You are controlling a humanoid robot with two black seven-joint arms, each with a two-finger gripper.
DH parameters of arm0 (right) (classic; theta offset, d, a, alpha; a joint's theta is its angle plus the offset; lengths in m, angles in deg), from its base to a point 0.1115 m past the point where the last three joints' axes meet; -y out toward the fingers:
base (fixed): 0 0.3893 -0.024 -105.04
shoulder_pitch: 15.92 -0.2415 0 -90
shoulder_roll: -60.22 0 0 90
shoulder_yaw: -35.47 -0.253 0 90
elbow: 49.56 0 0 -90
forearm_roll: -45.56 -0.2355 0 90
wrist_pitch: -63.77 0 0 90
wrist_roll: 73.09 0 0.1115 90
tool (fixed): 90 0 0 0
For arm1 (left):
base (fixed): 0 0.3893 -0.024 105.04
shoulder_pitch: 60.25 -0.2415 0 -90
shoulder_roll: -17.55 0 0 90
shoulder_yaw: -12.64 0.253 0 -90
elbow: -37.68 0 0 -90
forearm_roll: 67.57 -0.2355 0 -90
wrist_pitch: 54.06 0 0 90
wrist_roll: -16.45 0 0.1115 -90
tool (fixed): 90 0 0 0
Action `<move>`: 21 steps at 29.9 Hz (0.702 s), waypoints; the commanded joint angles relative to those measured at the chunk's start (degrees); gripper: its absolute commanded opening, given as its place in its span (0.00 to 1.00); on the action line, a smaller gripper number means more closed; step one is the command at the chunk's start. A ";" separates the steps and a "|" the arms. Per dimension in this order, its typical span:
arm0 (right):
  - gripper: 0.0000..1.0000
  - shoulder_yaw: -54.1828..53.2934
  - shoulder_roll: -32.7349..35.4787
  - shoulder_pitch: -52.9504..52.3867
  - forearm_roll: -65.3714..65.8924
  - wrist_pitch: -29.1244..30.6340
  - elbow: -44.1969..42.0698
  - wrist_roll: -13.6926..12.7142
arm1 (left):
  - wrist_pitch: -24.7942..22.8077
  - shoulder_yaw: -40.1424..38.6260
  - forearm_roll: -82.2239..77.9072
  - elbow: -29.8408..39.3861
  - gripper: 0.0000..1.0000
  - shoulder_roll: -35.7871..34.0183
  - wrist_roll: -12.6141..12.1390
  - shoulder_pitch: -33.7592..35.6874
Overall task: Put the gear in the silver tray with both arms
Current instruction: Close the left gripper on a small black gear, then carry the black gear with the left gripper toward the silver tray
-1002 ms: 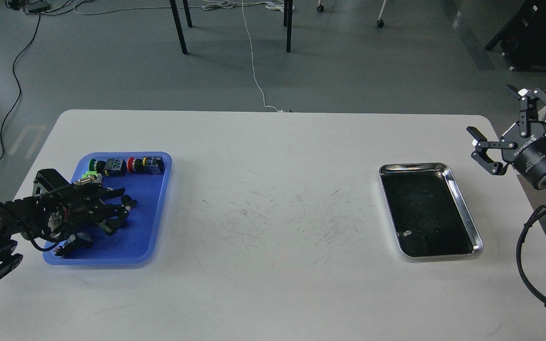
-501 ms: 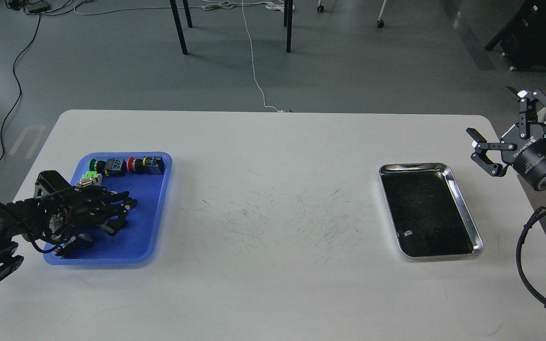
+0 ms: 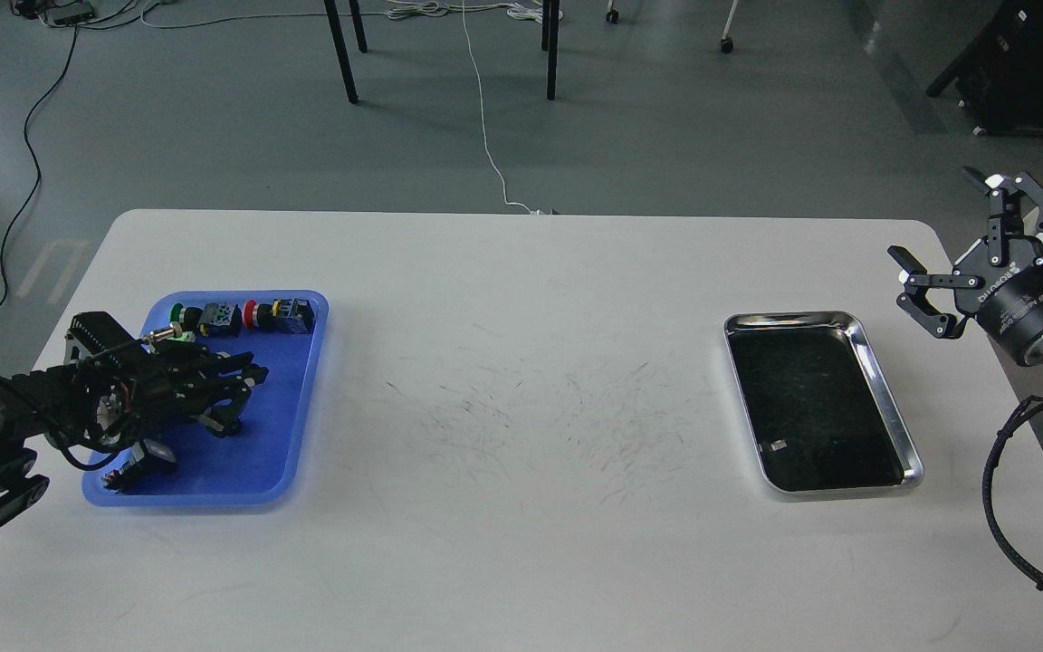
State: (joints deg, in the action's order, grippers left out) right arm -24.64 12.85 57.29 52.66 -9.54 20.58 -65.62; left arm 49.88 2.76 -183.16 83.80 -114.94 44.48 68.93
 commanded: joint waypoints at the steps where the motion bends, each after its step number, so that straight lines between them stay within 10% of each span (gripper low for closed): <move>1: 0.99 -0.01 -0.09 0.00 0.02 0.00 0.00 0.00 | -1.02 -0.05 1.76 3.88 0.09 -2.51 -0.03 2.46; 12: 0.99 -0.01 0.00 -0.09 0.02 0.00 0.09 0.00 | -10.07 -0.14 4.58 19.44 0.09 -4.19 -0.03 12.83; 21: 0.99 -0.18 0.71 -0.18 0.02 0.00 0.18 0.00 | -15.96 0.04 -1.30 20.15 0.09 9.25 -0.03 16.62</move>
State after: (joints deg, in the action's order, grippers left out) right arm -24.77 13.47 57.12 52.68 -9.54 20.75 -65.62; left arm 35.54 2.80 -182.77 104.05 -109.62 44.44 85.26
